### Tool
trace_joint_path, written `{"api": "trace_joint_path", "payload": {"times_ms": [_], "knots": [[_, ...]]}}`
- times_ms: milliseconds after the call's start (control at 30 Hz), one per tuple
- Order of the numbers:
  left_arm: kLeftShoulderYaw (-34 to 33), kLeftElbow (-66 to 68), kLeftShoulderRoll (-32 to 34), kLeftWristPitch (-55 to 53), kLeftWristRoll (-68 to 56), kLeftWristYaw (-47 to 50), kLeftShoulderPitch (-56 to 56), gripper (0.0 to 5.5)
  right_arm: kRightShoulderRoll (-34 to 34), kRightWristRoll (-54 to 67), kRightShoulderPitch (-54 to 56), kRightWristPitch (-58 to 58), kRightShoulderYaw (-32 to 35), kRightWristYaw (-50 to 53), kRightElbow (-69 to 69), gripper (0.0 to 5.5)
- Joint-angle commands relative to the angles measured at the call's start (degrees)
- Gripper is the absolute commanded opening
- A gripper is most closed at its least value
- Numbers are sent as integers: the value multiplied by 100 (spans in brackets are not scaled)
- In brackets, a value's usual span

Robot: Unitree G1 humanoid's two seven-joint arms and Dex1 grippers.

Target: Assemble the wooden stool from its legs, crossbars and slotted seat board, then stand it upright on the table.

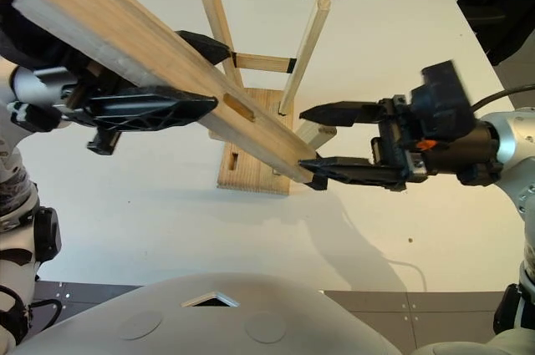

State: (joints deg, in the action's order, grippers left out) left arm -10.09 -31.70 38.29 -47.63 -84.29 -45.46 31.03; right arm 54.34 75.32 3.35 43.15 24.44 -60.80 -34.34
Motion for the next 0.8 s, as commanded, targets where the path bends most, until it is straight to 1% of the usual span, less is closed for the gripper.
{"api": "trace_joint_path", "payload": {"times_ms": [33,100,167,233,300,400,467,567,700,800], "knots": [[-545,131,450,-71,-655,-25,101,204,-93,920,237,65,504,312,501,281],[-836,404,721,-94,-842,39,226,204,-135,1080,257,66,657,547,760,281],[-1116,725,1081,-116,-637,-114,270,204,-164,965,202,39,761,683,1009,281],[-1232,1124,1517,44,179,-656,156,204,-216,689,-46,-7,898,632,1140,281],[-1134,1757,1894,437,1181,-1247,47,204,-321,371,-352,-92,999,570,1131,281],[-783,2624,2105,1186,2436,-2072,-128,204,-467,18,-645,-217,1051,477,1019,281],[-560,2925,2066,1624,3037,-2468,-329,204,-498,-249,-729,-302,980,398,1008,281],[-192,2987,1772,2418,3841,-2931,-839,204,-476,-721,-893,-438,818,154,1031,281],[83,2467,1309,2433,3884,-3011,-1400,204,-402,-1235,-918,-596,578,-181,1194,281],[157,2724,887,2340,3885,-2864,-1582,204,-466,-1352,-792,-628,445,-287,1305,281]]}}
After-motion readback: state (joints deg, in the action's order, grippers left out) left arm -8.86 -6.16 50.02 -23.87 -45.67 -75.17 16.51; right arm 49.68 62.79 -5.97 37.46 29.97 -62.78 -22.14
